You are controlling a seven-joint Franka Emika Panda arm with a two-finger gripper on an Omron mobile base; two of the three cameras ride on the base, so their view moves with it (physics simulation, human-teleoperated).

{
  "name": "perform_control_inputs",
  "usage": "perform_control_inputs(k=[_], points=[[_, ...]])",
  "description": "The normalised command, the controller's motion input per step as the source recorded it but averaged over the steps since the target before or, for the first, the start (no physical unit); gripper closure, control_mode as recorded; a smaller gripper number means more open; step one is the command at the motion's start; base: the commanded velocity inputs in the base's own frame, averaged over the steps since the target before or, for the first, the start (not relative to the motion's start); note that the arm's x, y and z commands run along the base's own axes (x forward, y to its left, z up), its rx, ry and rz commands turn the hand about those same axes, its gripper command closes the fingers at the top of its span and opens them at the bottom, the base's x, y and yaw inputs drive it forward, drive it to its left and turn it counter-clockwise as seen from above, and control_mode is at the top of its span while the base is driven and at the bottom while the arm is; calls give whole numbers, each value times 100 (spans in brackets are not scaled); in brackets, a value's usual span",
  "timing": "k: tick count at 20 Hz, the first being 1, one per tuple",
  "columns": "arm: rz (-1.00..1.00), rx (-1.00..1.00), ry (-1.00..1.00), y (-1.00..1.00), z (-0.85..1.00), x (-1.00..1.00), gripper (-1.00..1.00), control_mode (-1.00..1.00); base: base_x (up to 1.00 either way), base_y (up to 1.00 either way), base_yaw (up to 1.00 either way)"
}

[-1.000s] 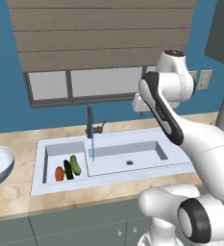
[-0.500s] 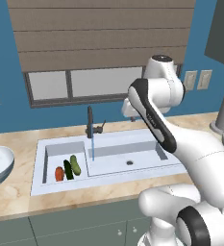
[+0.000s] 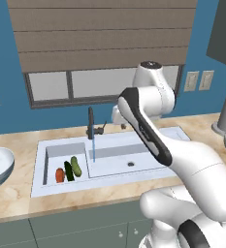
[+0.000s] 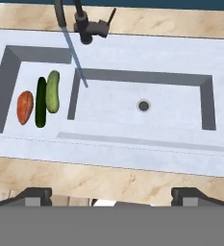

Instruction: Pick the cucumbers from the sink and place them in one bowl. Place the sweet potato in the other bowl. Then turn off the sink faucet.

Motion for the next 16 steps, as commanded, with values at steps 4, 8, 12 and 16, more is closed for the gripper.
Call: perform_control_inputs(k=[4, 8, 12, 16], points=[[0, 8, 0, 38, -24, -7, -100, -100, 0, 0, 0], [0, 11, 0, 46, -32, -7, -100, -100, 0, 0, 0], [0, 11, 1, 42, -45, 0, -100, -100, 0, 0, 0], [0, 3, 9, 51, -26, 0, -100, -100, 0, 0, 0]])
